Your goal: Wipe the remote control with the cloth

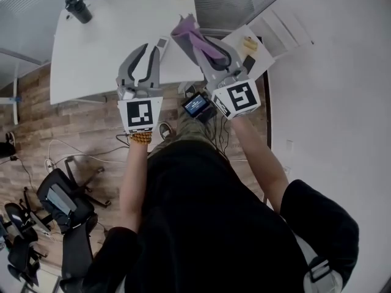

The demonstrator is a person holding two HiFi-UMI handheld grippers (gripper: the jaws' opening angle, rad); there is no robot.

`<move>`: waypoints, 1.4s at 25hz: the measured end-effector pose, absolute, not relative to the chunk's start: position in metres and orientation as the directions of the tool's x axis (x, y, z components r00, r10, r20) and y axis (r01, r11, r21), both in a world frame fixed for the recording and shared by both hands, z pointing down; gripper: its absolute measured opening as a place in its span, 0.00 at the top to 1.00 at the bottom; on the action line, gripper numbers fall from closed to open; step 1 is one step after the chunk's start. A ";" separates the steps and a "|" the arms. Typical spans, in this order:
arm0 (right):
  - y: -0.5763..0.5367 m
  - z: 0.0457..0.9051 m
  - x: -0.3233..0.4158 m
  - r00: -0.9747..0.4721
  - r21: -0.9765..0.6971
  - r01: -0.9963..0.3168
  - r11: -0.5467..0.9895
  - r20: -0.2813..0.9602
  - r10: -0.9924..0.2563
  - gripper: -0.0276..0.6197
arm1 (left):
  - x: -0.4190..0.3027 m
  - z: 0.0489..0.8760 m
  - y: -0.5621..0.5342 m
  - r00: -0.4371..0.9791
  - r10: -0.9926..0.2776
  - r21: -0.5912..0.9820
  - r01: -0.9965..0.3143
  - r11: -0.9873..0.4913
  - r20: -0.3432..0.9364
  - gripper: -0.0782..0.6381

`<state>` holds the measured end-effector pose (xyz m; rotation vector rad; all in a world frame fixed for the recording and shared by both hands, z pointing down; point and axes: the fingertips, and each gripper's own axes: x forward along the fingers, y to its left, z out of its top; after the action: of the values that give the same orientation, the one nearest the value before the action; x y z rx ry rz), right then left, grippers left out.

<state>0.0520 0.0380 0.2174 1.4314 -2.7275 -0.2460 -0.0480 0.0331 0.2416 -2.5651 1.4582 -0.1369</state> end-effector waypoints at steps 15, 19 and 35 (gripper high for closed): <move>0.106 0.156 0.034 -0.481 0.295 -0.857 0.423 -0.162 -0.862 0.86 | -0.077 0.170 0.096 0.506 -0.852 -0.158 -0.860 -0.485 -0.138 0.89; 0.112 0.154 0.025 -0.494 0.318 -0.846 0.429 -0.162 -0.854 0.86 | -0.078 0.164 0.098 0.504 -0.848 -0.148 -0.862 -0.484 -0.165 0.88; 0.113 0.158 0.027 -0.494 0.330 -0.839 0.433 -0.128 -0.860 0.87 | -0.075 0.169 0.101 0.506 -0.851 -0.129 -0.861 -0.491 -0.139 0.88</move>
<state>0.0270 0.1134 0.1580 1.5475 -2.6086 -0.5467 -0.0752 0.1013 0.1694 -2.5646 1.4737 0.0843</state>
